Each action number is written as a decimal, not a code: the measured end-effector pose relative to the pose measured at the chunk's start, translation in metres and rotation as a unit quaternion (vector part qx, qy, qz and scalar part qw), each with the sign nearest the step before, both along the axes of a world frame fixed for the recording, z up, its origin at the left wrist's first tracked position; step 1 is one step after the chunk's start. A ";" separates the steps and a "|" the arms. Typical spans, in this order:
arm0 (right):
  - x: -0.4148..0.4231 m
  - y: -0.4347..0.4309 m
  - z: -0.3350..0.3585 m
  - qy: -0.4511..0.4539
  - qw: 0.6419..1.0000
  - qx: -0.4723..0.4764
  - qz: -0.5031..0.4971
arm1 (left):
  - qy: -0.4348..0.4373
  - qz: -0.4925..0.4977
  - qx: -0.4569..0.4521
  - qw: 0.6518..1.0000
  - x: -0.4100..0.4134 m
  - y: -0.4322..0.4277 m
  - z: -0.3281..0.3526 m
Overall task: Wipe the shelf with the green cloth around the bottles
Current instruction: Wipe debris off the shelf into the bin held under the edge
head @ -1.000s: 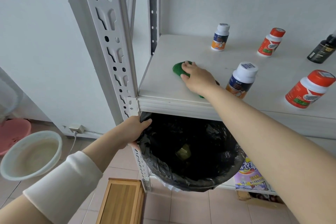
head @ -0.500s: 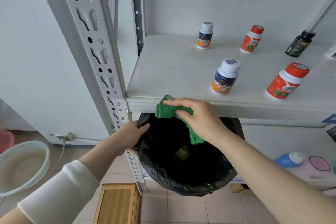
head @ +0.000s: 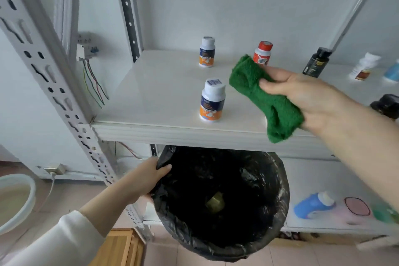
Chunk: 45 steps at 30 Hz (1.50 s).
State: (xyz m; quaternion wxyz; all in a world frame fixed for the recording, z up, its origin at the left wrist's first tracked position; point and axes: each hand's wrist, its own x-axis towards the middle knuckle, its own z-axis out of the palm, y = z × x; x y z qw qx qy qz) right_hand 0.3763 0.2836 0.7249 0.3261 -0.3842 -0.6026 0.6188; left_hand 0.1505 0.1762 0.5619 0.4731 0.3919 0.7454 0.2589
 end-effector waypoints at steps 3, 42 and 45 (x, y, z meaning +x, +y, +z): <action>0.009 0.055 0.023 -0.065 0.997 0.026 0.028 | -0.011 0.032 -0.013 0.999 0.023 0.003 0.001; -0.052 0.179 -0.029 -0.511 0.672 0.249 0.474 | -0.011 0.124 -0.001 0.992 0.065 0.037 0.013; -0.056 0.168 -0.024 -0.556 0.643 0.277 0.448 | -0.004 0.112 -0.002 0.994 0.060 0.038 0.011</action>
